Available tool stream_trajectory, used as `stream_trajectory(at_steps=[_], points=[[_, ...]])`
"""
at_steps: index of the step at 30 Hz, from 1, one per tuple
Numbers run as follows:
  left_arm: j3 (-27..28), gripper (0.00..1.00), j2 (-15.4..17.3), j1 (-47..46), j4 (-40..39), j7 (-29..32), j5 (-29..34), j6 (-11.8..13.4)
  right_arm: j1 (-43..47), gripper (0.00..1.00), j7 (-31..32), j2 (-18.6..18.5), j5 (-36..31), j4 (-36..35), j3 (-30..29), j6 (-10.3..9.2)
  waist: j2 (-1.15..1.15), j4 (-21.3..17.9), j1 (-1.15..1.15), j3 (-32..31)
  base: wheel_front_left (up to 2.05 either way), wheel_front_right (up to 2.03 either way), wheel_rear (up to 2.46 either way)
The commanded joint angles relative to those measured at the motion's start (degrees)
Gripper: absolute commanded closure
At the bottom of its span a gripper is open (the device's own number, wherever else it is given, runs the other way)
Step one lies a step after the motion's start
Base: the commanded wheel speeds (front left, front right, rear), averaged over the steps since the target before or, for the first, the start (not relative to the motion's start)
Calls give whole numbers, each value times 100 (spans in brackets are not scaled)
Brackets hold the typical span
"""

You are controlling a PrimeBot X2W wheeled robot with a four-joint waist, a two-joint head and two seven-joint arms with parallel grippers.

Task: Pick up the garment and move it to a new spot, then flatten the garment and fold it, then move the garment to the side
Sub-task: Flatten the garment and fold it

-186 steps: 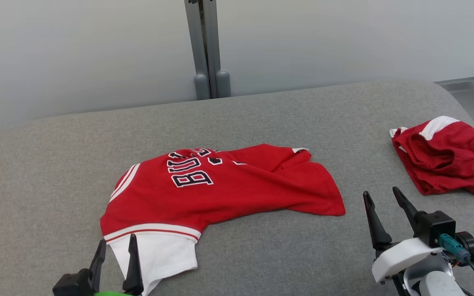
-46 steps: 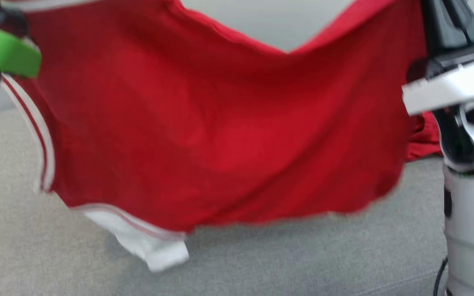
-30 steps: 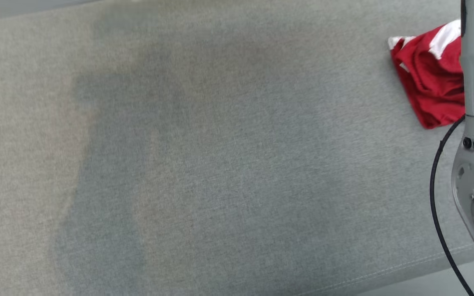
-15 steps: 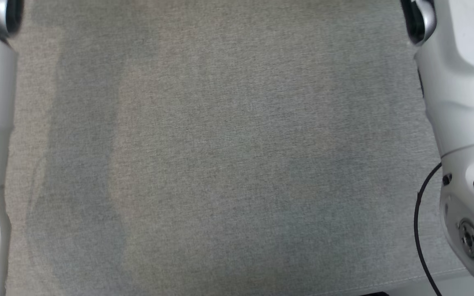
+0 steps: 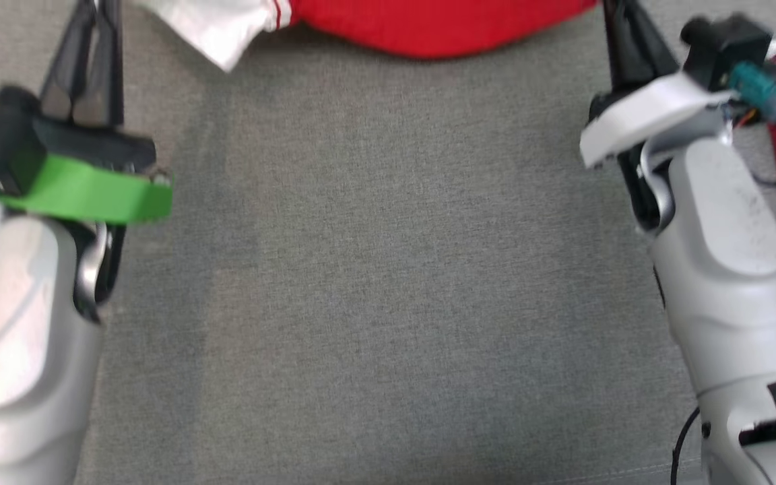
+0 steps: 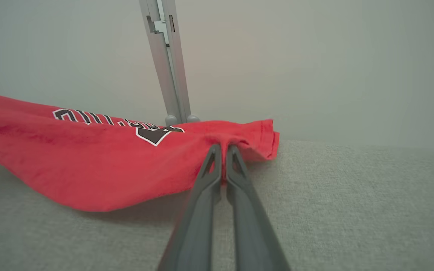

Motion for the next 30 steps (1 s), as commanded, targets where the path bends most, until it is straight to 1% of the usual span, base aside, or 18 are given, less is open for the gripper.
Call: stream_trajectory(at_steps=[1,3,8,11,15,16,21,27,30], points=[[30,100,48,319,-65,-18,-79,20,247,100,-25,-22,105,-18,28,-7,0,-57,-1,-597,0,0,0],[31,100,119,688,-133,-16,-108,26,550,100,-21,-21,163,-7,71,-7,0,-78,-1,-865,0,0,0],[159,100,185,1708,-468,29,-296,202,1251,100,84,-21,384,-113,255,-7,0,-168,-1,-1485,0,0,0],[214,100,193,2325,-766,98,-428,336,1636,100,192,-22,496,-285,294,-7,0,-197,-1,-1757,0,0,0],[239,100,183,3141,-1180,190,-569,488,2258,100,347,-22,558,-651,180,-7,0,-145,-1,-2113,0,0,0],[237,100,190,3518,-1382,260,-589,575,2590,100,431,-21,586,-898,118,-7,0,-129,-1,-2244,0,0,0],[210,100,155,4342,-1886,505,-777,779,3470,100,718,-21,702,-1684,-31,-7,0,-90,-1,-2446,0,0,0],[173,100,256,5075,-2446,852,-817,990,4440,100,1157,-21,710,-2665,-163,-7,0,-53,-1,-2520,0,0,0],[149,100,294,5324,-2623,1010,-867,1073,4809,100,1368,-21,725,-3033,-206,-7,0,-44,-1,-2546,0,0,0]])
